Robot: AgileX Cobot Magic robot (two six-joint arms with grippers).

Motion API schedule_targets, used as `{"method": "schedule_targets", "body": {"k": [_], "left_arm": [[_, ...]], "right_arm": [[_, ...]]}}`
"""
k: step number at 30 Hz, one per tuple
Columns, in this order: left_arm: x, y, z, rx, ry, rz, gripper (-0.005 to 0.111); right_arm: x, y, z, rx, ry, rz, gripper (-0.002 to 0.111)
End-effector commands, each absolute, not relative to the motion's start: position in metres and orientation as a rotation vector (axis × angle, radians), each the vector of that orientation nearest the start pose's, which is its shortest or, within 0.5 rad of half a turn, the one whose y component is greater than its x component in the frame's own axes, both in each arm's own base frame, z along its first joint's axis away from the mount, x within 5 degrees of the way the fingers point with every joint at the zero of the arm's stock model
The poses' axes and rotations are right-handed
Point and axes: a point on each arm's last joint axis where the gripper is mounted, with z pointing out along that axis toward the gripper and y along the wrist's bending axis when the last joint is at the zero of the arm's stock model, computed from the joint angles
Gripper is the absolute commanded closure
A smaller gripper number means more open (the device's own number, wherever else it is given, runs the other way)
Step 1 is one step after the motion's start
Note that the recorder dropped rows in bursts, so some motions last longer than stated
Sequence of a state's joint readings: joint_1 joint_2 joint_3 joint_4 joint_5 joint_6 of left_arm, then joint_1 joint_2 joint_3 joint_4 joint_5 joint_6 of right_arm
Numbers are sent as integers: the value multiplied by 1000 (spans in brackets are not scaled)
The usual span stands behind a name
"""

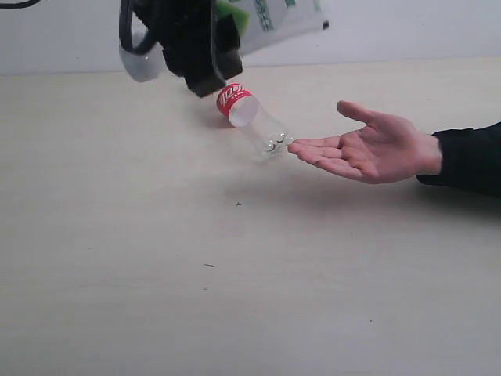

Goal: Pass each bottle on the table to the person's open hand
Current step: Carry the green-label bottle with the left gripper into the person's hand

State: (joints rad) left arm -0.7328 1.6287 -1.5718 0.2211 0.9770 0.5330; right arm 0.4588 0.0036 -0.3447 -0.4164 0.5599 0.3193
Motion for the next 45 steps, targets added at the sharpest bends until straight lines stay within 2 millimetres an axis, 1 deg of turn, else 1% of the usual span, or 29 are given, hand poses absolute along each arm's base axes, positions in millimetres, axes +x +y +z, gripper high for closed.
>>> {"method": "schedule_targets", "body": {"k": [1,2,6,10,13,18,21,22,24,26,29,35,42,43,45], "left_arm": [[281,-264,340,1941,1580,464,107],[282,-273,334,1993,1518,478,107],[294,-307,315,2104,1329,507,107],[302,-334,295,2249,1108,574,107],[303,-352,284,2338,942,629,107],[314,-370,264,2368,853,651,107],[320,-376,251,2404,800,670,107],[323,-379,243,2426,780,685,107],[325,-379,233,2488,718,713,107],[325,-380,230,2509,675,723,107],[326,-380,225,2531,692,705,107],[325,-381,204,2583,736,646,107],[325,-382,201,2576,770,639,106],[325,-381,201,2579,773,639,104],[325,-380,201,2588,781,637,94]], "right_arm": [[30,-7,281,-247,1625,133,108],[30,-7,281,-247,1625,133,108],[30,-7,281,-247,1625,132,108],[30,-7,281,-247,1625,132,108],[30,-7,281,-247,1625,132,108],[30,-7,281,-247,1625,132,108],[30,-7,281,-247,1625,132,108],[30,-7,281,-247,1625,132,108],[30,-7,281,-247,1625,132,108],[30,-7,281,-247,1625,132,108],[30,-7,281,-247,1625,132,108],[30,-7,281,-247,1625,132,108],[30,-7,281,-247,1625,132,108],[30,-7,281,-246,1625,134,108],[30,-7,281,-246,1625,134,108]]}}
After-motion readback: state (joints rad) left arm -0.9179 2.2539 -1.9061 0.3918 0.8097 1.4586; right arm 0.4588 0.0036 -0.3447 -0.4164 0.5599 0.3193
